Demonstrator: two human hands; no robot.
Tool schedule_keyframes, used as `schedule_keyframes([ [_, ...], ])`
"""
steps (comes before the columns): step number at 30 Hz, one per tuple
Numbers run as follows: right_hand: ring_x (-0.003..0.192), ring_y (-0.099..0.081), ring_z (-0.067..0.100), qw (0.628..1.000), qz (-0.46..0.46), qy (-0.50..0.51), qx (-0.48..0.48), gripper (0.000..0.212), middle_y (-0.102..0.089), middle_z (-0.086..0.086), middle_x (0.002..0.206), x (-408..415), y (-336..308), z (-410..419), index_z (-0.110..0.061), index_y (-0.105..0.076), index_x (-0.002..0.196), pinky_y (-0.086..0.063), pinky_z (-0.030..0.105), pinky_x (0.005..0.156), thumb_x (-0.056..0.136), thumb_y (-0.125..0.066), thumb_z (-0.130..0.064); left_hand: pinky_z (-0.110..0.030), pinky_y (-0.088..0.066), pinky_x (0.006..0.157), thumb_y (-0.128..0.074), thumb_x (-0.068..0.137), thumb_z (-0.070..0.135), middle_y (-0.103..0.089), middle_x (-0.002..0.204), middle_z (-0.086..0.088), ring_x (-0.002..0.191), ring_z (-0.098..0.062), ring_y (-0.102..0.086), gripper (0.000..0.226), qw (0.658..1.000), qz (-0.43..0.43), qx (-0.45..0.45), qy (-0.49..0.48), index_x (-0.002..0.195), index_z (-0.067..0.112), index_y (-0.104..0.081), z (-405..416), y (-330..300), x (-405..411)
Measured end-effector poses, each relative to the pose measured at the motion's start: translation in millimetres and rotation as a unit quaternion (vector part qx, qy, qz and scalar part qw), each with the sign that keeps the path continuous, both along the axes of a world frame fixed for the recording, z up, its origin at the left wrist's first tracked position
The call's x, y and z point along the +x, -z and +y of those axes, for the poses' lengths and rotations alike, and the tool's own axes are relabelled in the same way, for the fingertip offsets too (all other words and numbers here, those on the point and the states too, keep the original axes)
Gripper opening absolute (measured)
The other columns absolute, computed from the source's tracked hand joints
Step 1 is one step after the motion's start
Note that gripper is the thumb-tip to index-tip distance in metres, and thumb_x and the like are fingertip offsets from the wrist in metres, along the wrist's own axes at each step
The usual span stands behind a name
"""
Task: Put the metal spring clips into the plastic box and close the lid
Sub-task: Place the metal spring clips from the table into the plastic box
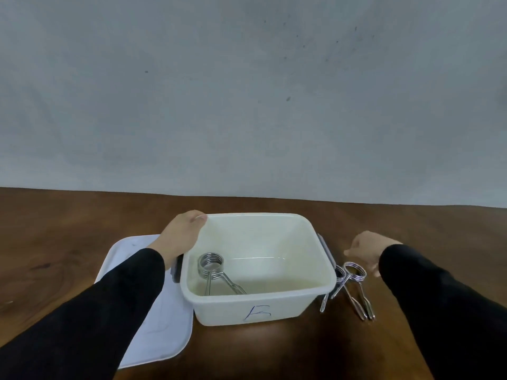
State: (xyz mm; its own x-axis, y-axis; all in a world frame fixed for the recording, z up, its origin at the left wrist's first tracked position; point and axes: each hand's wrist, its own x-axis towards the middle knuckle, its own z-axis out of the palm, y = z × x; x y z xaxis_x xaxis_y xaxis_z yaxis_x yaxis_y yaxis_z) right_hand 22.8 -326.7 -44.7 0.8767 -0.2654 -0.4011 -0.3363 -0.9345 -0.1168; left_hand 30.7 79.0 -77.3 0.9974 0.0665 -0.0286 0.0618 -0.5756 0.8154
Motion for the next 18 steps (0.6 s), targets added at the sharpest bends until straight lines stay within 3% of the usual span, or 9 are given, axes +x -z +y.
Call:
schedule_keyframes([
  [2,0.066,-0.058,0.011,0.999,0.045,0.021,-0.002,0.037,-0.063,0.001,0.082,-10.1,15.7,-9.0,-0.006,-0.065,0.116,-0.054,0.027,0.076,0.097,-0.058,-0.037,-0.034,-0.043,0.085,-0.043,0.1,0.03,-0.068,0.111,-0.004,0.104,-0.024,-0.06,0.032,1.0,0.001,-0.007,-0.002,0.113,0.014,-0.068,-0.9,0.7,0.6],
  [5,0.062,-0.059,0.014,0.997,0.056,0.042,-0.015,0.033,-0.062,0.003,0.073,-6.6,37.7,-14.8,-0.007,-0.066,0.103,-0.051,0.024,0.061,0.094,-0.062,-0.039,-0.033,-0.043,0.083,-0.043,0.1,0.029,-0.069,0.109,-0.002,0.102,-0.022,-0.061,0.03,1.0,0.0,-0.004,-0.005,0.11,0.016,-0.069,-2.6,1.7,2.0],
  [7,0.069,-0.064,0.018,0.997,0.047,0.056,-0.018,0.033,-0.061,0.002,0.071,-1.8,51.7,-16.0,-0.007,-0.066,0.098,-0.054,0.027,0.067,0.09,-0.067,-0.04,-0.032,-0.04,0.081,-0.044,0.1,0.03,-0.068,0.109,-0.002,0.102,-0.022,-0.06,0.03,1.0,0.001,0.001,-0.006,0.111,0.016,-0.069,-3.0,2.3,2.8],
  [10,0.079,-0.064,0.022,0.996,0.026,0.086,0.003,0.039,-0.059,0.003,0.072,1.9,62.8,-18.4,-0.003,-0.066,0.108,-0.054,0.029,0.072,0.09,-0.068,-0.037,-0.031,-0.039,0.079,-0.044,0.1,0.032,-0.068,0.109,-0.001,0.101,-0.022,-0.06,0.031,1.0,0.007,-0.008,-0.008,0.111,0.017,-0.068,-2.0,3.6,3.1],
  [15,0.08,-0.066,0.025,0.989,-0.007,0.137,0.046,0.026,-0.063,0.008,0.077,3.2,66.3,-19.3,-0.006,-0.059,0.077,-0.059,0.035,0.079,0.089,-0.068,-0.028,-0.033,-0.041,0.082,-0.044,0.099,0.033,-0.068,0.11,-0.002,0.104,-0.023,-0.06,0.032,1.0,0.012,-0.009,-0.008,0.114,0.016,-0.068,-2.0,3.2,3.2],
  [18,0.085,-0.064,0.023,0.993,-0.001,0.116,0.03,0.022,-0.064,0.007,0.083,3.8,69.2,-15.5,-0.005,-0.066,0.097,-0.054,0.031,0.075,0.09,-0.068,-0.026,-0.033,-0.041,0.08,-0.044,0.099,0.033,-0.068,0.11,-0.002,0.102,-0.023,-0.06,0.032,1.0,0.014,-0.009,-0.012,0.113,0.017,-0.068,-2.1,2.7,2.1],
])
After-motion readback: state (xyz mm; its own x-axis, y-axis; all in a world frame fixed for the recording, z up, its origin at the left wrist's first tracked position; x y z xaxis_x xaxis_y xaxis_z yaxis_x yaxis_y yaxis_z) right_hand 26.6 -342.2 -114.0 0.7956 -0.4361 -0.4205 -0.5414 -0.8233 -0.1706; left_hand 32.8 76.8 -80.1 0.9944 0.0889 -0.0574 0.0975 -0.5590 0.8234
